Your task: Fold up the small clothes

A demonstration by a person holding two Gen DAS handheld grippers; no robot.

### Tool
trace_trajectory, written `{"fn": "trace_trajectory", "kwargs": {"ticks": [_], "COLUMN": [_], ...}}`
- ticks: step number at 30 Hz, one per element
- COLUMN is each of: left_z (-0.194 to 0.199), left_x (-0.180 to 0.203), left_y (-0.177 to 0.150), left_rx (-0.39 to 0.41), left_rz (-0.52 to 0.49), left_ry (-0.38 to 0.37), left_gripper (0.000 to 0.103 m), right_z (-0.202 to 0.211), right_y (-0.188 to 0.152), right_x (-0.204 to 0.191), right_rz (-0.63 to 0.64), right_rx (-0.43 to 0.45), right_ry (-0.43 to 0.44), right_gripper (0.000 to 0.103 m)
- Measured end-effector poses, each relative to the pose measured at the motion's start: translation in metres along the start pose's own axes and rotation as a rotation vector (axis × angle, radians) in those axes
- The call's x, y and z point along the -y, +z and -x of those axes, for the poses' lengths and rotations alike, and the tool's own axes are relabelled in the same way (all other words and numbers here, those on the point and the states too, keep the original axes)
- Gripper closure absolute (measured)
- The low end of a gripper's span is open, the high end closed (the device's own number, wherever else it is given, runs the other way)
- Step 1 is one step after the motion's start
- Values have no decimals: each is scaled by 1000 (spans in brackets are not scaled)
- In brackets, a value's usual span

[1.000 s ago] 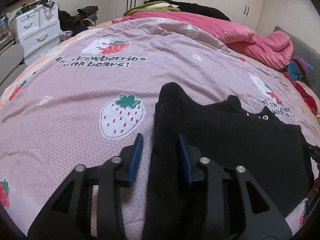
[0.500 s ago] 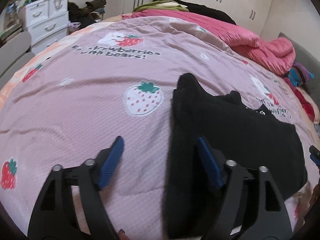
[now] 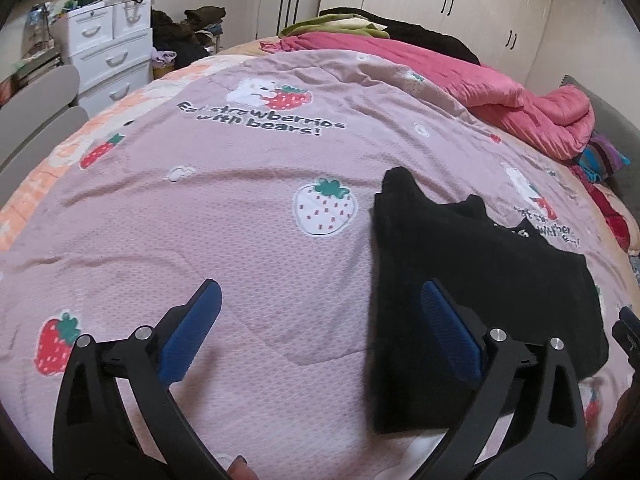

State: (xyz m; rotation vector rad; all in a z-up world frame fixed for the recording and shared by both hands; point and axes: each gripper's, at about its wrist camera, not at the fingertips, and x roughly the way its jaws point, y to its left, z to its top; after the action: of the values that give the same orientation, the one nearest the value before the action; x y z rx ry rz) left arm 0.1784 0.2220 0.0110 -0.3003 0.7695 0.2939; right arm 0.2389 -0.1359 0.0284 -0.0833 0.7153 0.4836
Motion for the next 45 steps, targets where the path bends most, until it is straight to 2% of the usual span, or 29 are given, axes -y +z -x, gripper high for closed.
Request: {"fn": "trace_trajectory", "kwargs": {"ticks": [9,18,26,34,45], "left_z": [7,3,-15,-34,-53], "left_x": [-19,-25,-12,11,24], "left_y": [0,2,5,10,21], "left_rx": [4,-4,-38,-72,-104], "left_rz": [39,55,50,13,2], "left_ry": [8,8,-62,-111,-132], "left_gripper": [9,9,9,9,9], "right_z": [-11,-15,-25,-42,-74], "right_y": [-5,-13,-22,-33,-42], "right_x": [-60,-102,-147,-177,-190], "right_rz": [106,228,329,439,524], "right_rx": [-21,-13,-34,-51,-78], "right_ry": [77,90,119,84,27], "right_gripper": [5,4,4,4,4]}}
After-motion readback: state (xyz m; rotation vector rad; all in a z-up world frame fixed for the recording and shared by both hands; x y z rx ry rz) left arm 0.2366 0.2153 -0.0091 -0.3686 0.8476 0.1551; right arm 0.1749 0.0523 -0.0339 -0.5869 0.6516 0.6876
